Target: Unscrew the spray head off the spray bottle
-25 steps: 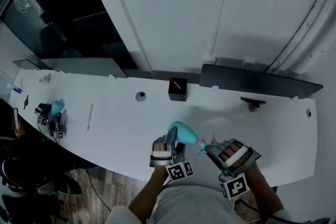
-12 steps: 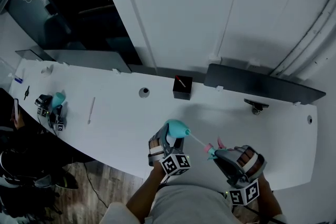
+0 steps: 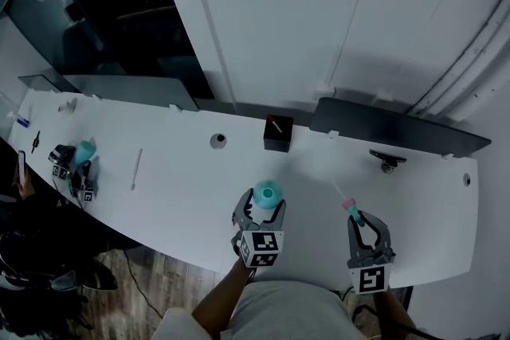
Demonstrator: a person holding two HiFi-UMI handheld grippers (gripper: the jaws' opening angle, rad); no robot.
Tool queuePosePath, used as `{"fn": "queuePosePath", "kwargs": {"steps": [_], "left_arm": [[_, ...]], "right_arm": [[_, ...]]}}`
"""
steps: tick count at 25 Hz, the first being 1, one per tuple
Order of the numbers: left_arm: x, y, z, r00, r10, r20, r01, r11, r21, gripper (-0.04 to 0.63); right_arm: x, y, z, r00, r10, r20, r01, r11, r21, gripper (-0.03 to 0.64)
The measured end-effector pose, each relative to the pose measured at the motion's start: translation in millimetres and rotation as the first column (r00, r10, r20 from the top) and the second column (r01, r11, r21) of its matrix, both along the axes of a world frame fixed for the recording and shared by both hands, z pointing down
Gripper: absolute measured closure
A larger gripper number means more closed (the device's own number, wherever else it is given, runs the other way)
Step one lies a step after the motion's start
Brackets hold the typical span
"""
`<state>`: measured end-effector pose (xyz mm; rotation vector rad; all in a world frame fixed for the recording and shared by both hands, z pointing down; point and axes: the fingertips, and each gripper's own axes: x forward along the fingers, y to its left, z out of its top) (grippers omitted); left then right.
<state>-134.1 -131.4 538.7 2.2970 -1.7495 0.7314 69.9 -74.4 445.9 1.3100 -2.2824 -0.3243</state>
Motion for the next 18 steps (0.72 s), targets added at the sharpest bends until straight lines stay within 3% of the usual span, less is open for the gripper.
{"fn": "queuePosePath", "kwargs": {"steps": [4, 8, 14, 18], "left_arm": [[21, 8, -2, 0.992, 0.047, -0.120, -0.048, 0.999, -0.013, 0.235], [40, 16, -8, 0.972, 0.123, -0.200, -0.126, 0.992, 0.000, 0.235], [57, 38, -13, 0.943, 0.225, -0.246, -0.225, 0.974, 0.026, 0.235], [59, 46, -15, 0.940, 0.236, -0.246, -0.238, 0.971, 0.025, 0.235]], "right_arm": [[-31, -19, 24, 0.987, 0.066, 0.146, -0.057, 0.996, -0.068, 0.540], [-49, -29, 46, 0.974, 0.135, 0.183, -0.109, 0.983, -0.150, 0.540], [-54, -20, 61, 0.950, 0.252, 0.183, -0.206, 0.949, -0.240, 0.540], [-56, -10, 62, 0.949, 0.257, 0.185, -0.206, 0.945, -0.255, 0.540]]}}
